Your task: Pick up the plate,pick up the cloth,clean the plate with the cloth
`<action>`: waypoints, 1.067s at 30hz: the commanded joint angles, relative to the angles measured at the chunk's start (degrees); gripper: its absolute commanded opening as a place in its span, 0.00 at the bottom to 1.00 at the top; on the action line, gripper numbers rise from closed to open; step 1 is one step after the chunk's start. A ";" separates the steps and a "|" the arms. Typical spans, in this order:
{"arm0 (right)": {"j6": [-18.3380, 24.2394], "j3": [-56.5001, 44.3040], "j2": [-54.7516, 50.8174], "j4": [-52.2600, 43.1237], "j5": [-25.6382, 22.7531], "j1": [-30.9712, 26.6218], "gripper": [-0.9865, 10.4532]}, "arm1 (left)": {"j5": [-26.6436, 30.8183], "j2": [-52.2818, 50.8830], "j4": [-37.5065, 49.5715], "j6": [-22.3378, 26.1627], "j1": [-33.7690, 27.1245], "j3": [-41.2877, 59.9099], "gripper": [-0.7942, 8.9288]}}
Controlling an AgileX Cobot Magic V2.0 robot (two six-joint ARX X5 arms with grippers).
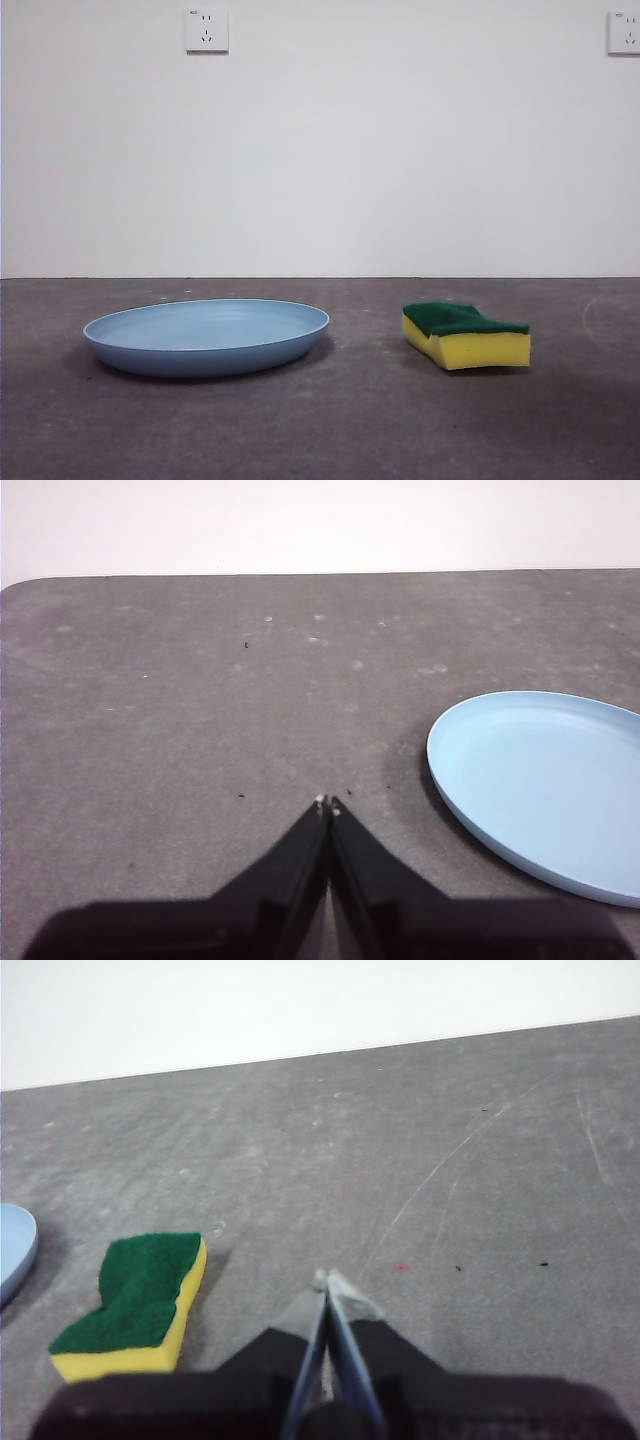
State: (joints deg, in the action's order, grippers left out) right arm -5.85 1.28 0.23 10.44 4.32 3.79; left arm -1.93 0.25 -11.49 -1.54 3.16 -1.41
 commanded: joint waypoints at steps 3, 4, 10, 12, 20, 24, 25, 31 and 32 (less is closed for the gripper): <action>-6.49 -0.94 -0.11 -0.13 -0.11 0.02 0.09 | -0.09 -0.15 0.31 -1.79 -0.15 0.85 0.08; -8.00 -0.94 -0.11 -0.13 0.17 0.02 0.09 | -0.09 -0.15 0.31 -2.40 -0.15 0.85 0.08; -13.38 1.51 0.68 0.04 1.81 0.02 0.08 | -1.53 -0.13 0.09 -7.67 -0.15 -0.48 0.07; -15.56 3.32 1.86 0.07 1.79 0.02 0.08 | -1.55 0.04 -0.37 -9.33 -0.15 -1.68 0.07; -17.11 16.31 13.53 1.55 4.20 0.02 0.08 | -6.62 6.78 -3.82 -12.46 -0.15 -10.14 0.07; -13.84 24.09 21.81 4.17 7.85 0.02 0.08 | -10.40 13.29 -5.25 -12.39 -0.15 -15.67 0.07; -12.61 26.14 24.09 5.18 9.40 0.02 0.08 | -11.41 15.56 -5.86 -12.37 -0.15 -17.55 0.07; -4.74 38.71 37.64 15.89 16.79 0.02 0.09 | -17.59 28.06 -11.30 -11.26 -0.15 -28.15 0.07; -3.26 40.52 39.65 18.10 17.40 0.02 0.09 | -18.71 29.86 -12.50 -10.34 -0.15 -29.81 0.07</action>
State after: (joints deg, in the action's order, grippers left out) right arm -13.43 40.03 37.80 26.59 21.04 3.79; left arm -19.42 28.29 -23.20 -13.37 3.16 -29.80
